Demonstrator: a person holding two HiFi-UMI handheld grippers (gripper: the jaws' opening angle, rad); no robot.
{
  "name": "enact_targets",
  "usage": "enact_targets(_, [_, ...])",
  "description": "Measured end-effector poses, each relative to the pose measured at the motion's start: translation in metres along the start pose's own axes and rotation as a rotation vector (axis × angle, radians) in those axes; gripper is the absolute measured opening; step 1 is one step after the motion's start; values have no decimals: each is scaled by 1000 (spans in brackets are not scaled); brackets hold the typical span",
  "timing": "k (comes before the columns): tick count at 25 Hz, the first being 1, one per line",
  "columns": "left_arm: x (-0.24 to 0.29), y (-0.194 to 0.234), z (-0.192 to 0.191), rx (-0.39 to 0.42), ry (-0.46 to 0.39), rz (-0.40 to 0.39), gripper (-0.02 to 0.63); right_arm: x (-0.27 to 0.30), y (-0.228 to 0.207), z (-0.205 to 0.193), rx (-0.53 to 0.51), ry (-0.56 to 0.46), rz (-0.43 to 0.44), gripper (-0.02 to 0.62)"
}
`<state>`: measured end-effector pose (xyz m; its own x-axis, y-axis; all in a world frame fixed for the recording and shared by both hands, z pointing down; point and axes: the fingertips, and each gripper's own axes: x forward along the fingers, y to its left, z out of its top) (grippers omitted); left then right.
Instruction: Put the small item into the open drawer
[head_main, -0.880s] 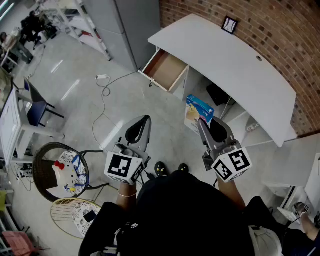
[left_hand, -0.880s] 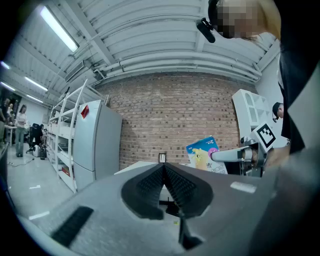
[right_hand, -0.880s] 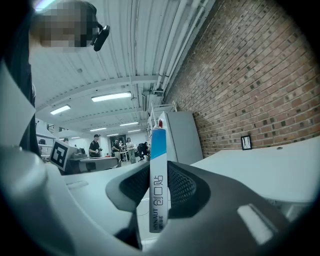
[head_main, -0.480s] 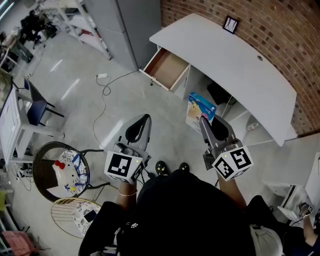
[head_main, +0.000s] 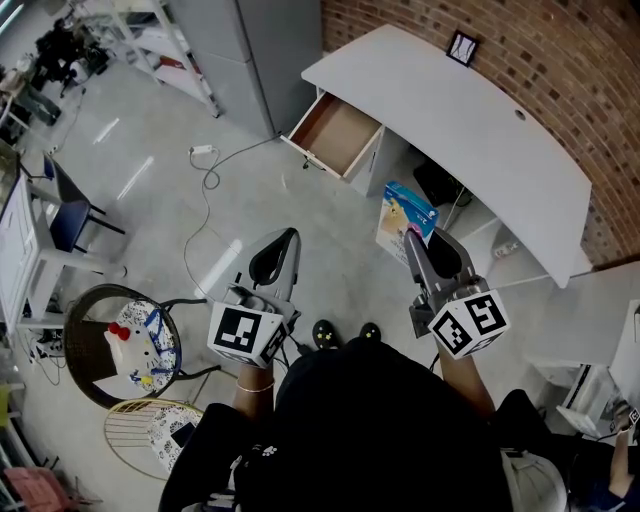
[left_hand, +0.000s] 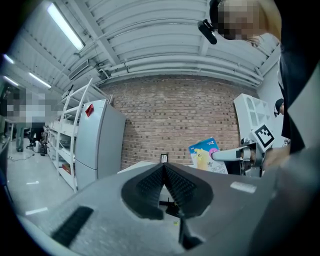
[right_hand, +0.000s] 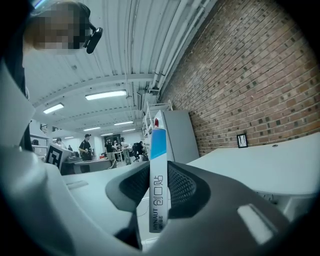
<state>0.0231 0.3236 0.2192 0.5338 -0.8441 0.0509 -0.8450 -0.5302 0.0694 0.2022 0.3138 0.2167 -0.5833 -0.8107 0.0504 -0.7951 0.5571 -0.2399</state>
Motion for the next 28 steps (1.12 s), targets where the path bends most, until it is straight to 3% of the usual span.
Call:
enact_targets(15, [-19, 48, 4, -16, -34, -15, -5, 26, 34, -6, -29, -11, -33, 100])
enact_targets(28, [-17, 62, -5, -25, -18, -9, -5, 41, 26, -8, -11, 2, -43, 100])
